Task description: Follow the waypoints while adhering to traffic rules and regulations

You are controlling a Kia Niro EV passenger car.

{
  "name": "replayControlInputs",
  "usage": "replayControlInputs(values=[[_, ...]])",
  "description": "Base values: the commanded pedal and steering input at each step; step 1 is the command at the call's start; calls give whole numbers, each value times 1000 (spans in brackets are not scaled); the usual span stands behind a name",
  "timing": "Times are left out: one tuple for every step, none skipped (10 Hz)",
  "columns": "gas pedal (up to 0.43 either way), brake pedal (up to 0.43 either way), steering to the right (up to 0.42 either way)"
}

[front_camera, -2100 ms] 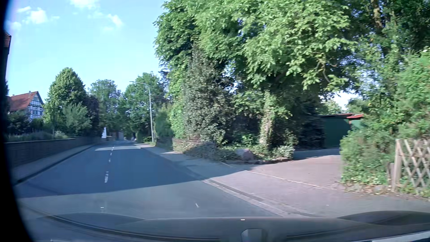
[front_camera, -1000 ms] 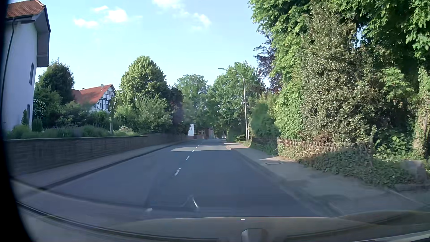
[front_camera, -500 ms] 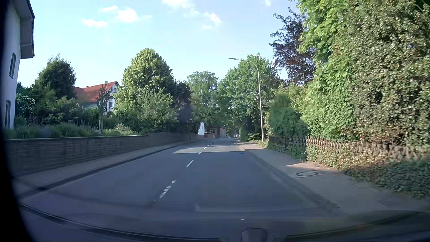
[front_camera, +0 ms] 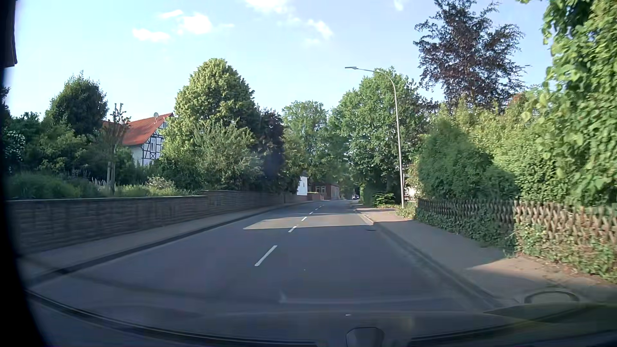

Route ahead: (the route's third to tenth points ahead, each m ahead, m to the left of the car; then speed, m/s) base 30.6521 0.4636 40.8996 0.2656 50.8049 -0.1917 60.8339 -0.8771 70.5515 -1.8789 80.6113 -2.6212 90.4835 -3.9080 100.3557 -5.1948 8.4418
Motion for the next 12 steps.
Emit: replayControlInputs(values=[[350, 6, -11], [350, 6, -7], [339, 6, -6], [339, 6, -6], [339, 6, -6], [339, 6, -6], [339, 6, -5], [339, 6, -4], [331, 6, 0], [331, 6, 4], [319, 6, 4], [311, 6, 5]])
